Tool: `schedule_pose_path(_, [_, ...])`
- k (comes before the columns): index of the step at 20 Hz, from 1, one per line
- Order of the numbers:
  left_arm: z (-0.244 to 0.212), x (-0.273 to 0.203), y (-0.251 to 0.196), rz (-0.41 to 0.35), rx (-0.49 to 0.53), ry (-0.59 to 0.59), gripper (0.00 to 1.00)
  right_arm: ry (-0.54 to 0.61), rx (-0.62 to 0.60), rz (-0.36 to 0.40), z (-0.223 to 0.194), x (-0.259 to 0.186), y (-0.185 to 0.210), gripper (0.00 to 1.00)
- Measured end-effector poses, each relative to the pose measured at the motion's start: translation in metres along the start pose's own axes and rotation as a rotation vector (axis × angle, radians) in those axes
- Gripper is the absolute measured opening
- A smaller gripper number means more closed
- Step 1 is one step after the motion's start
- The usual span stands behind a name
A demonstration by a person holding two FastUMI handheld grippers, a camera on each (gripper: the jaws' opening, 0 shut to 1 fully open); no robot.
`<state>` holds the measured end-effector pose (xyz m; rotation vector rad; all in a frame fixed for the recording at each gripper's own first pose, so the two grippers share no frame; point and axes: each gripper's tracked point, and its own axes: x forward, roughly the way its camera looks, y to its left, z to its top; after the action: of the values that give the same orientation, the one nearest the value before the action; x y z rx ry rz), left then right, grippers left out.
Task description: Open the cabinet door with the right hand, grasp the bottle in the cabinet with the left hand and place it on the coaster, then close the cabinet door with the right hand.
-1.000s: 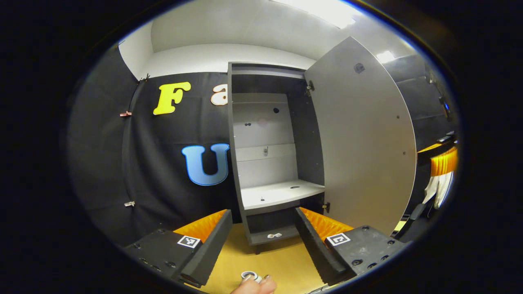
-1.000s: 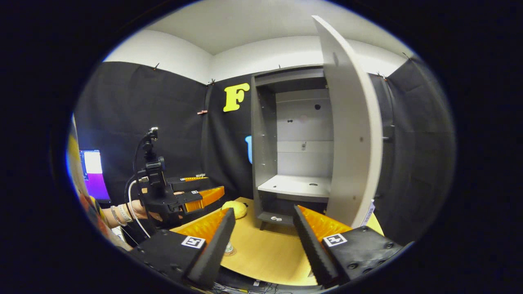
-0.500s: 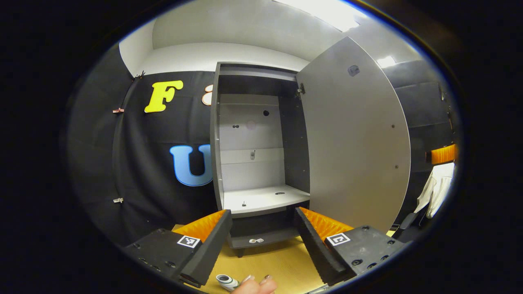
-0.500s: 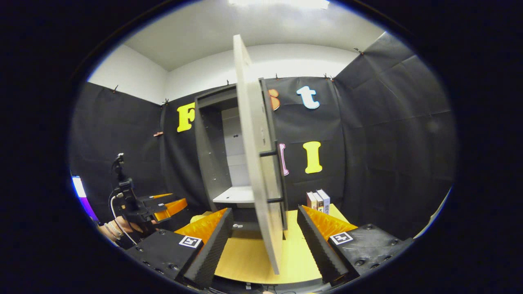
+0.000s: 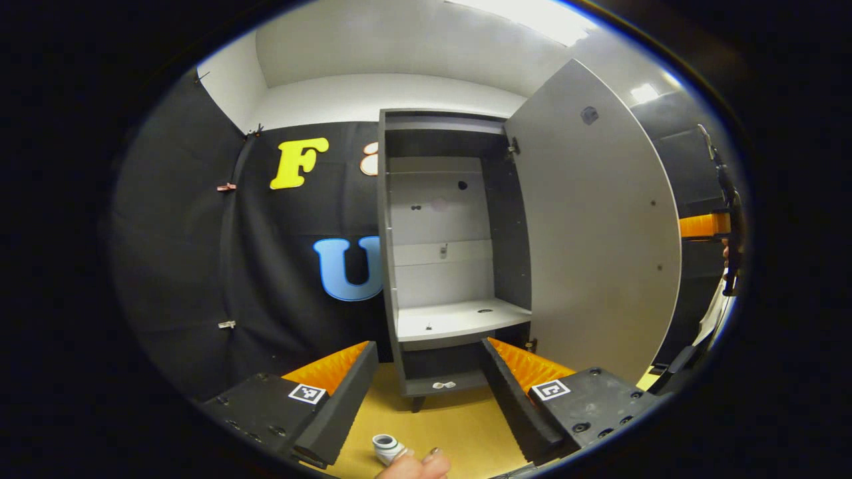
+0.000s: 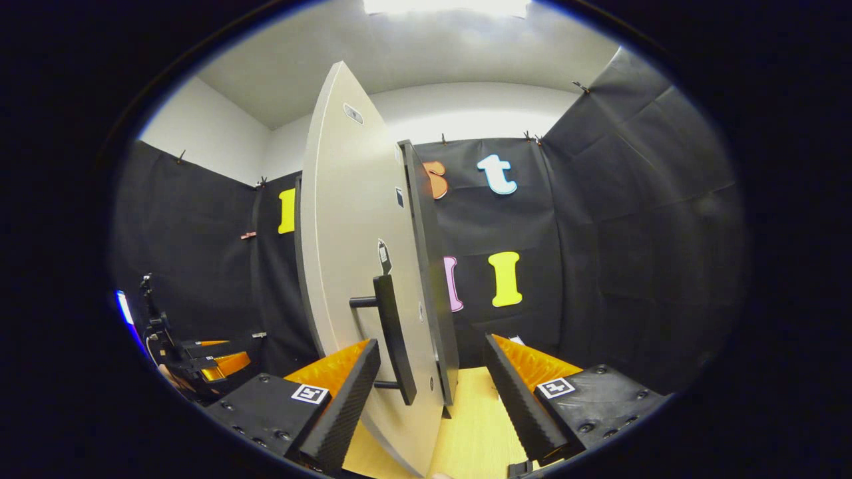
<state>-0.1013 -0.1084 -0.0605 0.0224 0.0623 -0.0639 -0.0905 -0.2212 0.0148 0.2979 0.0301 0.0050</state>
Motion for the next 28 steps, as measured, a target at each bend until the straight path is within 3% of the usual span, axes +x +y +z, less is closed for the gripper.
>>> schedule_pose_path(6, [0.0,0.001,0.023,0.06,-0.019,0.011,0.99,-0.007,-0.025,0.014,0.002,0.006,0.003,0.97])
schedule_pose_path(13, [-0.012,0.016,0.039,0.018,-0.031,0.023,0.96,-0.021,-0.079,-0.015,-0.002,0.005,0.036,0.98])
schedule_pose_path(15, [-0.014,0.022,0.048,0.0,-0.039,0.025,0.99,-0.011,-0.072,-0.017,-0.006,0.009,0.053,0.97])
schedule_pose_path(23, [-0.026,0.038,0.121,-0.035,-0.033,0.032,0.96,0.012,-0.064,0.016,-0.033,0.037,0.153,0.98])
schedule_pose_path(28, [-0.028,0.041,0.172,-0.042,-0.004,0.031,0.96,0.028,-0.044,0.069,-0.059,0.067,0.218,0.98])
